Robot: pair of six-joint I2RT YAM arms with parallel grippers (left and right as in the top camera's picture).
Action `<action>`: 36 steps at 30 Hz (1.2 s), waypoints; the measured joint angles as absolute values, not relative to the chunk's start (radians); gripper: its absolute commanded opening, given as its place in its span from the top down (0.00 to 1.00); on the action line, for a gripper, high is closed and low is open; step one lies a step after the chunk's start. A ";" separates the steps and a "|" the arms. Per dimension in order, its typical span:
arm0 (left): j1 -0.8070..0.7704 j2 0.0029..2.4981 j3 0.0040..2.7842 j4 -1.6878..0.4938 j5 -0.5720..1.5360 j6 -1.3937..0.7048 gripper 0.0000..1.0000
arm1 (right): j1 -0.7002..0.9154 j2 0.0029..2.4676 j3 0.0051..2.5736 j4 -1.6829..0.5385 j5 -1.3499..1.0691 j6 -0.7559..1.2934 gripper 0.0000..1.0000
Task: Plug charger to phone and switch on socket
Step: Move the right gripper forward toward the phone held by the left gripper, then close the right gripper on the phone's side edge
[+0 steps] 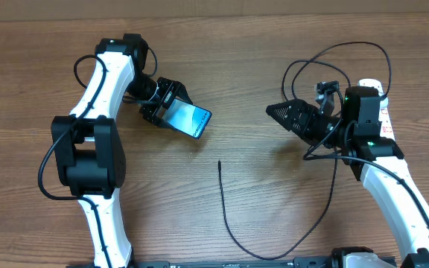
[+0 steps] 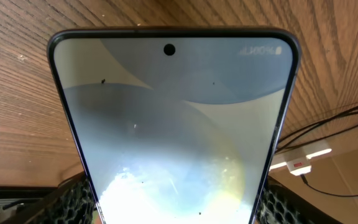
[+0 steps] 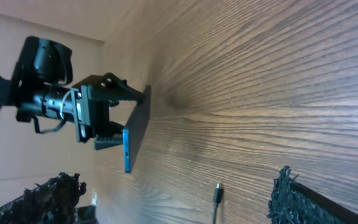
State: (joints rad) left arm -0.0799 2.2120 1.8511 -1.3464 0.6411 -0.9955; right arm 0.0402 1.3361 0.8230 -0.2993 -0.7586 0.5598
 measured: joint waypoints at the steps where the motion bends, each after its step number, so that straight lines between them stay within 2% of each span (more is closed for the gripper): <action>1: -0.083 2.212 1.851 -1.346 0.641 -1.000 0.96 | 0.040 1.336 0.823 -0.298 -0.759 0.568 0.00; 22: -0.218 2.212 1.852 -1.244 0.665 -1.159 0.96 | 0.095 1.336 0.823 -0.300 -0.655 0.738 0.00; 36: -0.323 2.212 1.852 -1.186 0.733 -1.258 0.96 | 0.136 1.336 0.823 -0.300 -0.579 0.760 0.00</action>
